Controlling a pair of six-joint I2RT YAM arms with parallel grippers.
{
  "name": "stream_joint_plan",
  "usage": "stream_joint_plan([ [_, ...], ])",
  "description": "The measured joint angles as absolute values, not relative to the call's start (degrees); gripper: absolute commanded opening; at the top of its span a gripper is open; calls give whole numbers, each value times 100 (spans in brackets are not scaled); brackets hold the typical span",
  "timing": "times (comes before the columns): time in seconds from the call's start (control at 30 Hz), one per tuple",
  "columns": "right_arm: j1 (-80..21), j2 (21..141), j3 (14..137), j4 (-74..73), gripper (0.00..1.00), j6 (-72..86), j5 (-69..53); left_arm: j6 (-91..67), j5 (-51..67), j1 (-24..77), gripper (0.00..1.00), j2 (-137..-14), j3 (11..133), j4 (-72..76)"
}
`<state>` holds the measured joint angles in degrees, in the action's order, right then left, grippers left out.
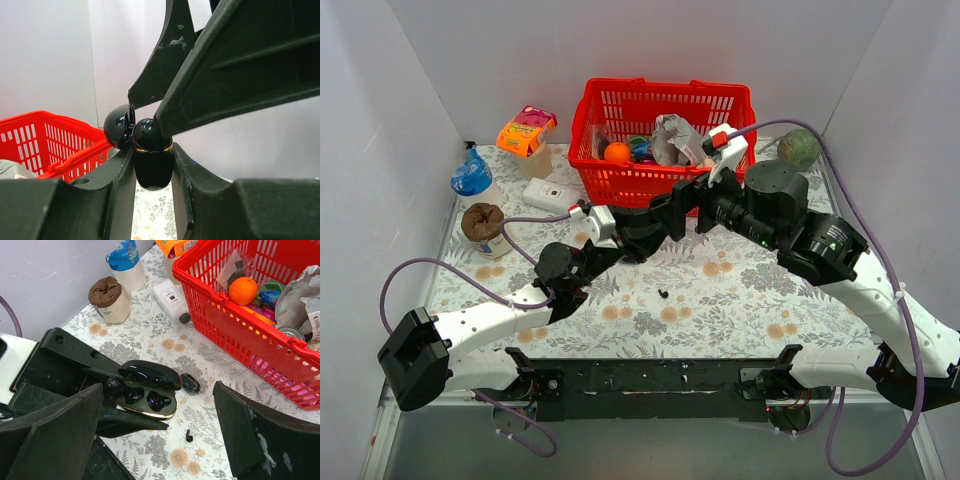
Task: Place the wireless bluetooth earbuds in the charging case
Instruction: Place the earbud in the charging case.
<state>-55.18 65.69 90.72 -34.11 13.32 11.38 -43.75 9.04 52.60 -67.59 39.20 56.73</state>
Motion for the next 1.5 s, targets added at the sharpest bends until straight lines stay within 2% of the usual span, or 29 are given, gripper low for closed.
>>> stream_joint_plan([
  [0.53, -5520, 6858, 9174, -3422, 98, 1334, 1118, -4390, 906, 5260, 0, -6783, 3951, 5638],
  [1.5, -5520, 6263, 8912, -3343, 98, 1345, 1350, -4390, 915, 5260, 0, -6781, 3994, 5540],
])
